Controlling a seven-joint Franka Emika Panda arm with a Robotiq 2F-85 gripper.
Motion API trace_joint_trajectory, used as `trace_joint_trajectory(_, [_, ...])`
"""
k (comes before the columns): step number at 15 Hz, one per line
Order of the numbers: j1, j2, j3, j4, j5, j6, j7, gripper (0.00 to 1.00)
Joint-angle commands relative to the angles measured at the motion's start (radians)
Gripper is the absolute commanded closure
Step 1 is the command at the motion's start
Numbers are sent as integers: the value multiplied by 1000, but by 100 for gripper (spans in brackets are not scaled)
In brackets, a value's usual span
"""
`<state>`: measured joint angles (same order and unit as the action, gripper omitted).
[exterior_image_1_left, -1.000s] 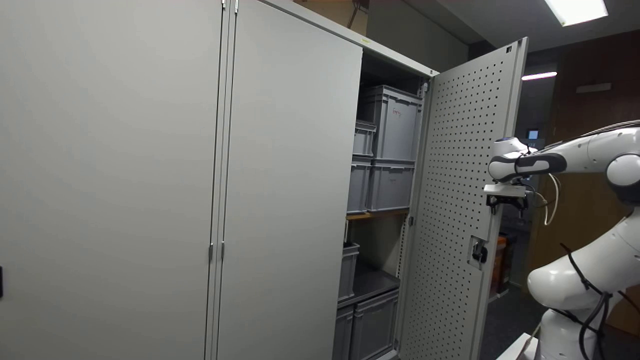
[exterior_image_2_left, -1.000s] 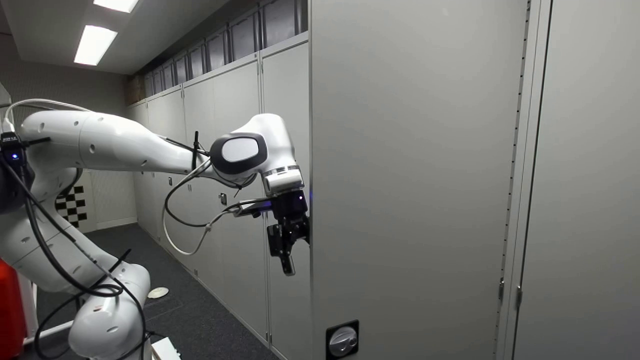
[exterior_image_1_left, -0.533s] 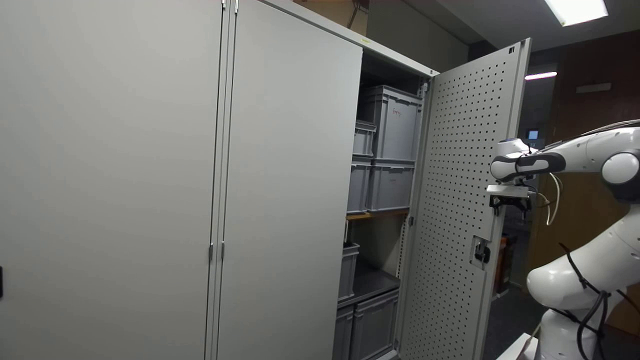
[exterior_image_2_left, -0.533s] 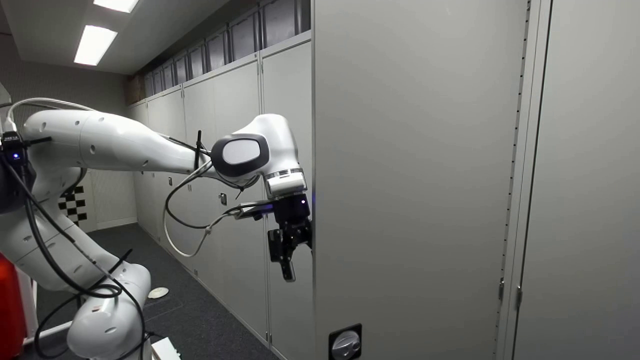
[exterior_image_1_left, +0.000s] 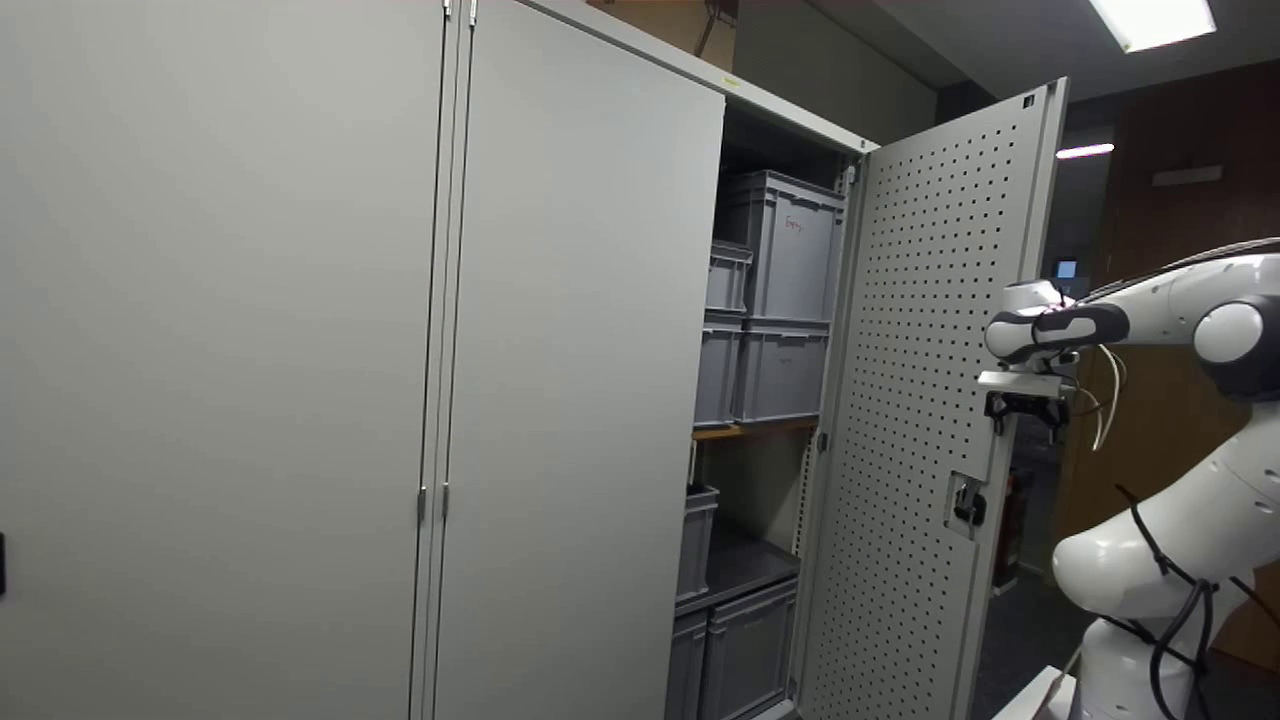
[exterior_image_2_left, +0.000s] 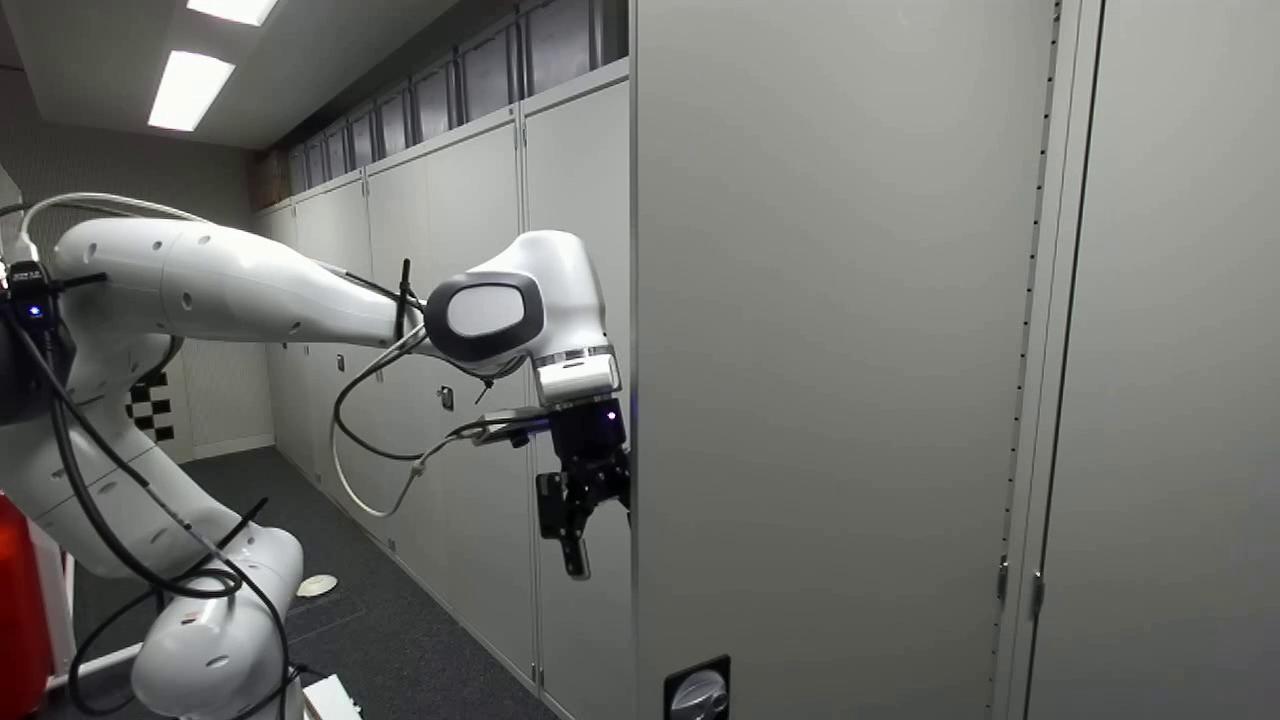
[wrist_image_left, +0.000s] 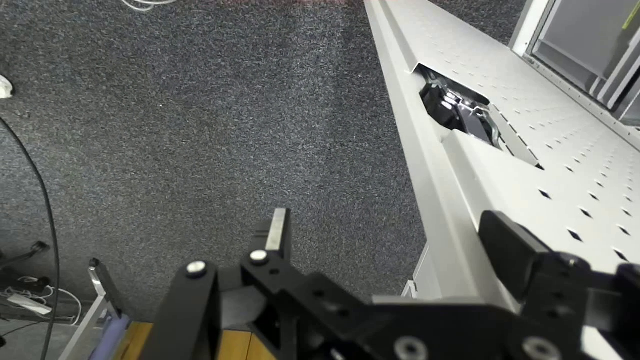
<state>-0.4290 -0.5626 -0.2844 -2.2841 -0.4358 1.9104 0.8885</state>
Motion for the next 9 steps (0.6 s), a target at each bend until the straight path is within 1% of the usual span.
trace_joint_trajectory(1, [-38,34,-11,32,26,6,-28,0])
trace_joint_trajectory(9, [-76,57,-17,45,40,21,3,0])
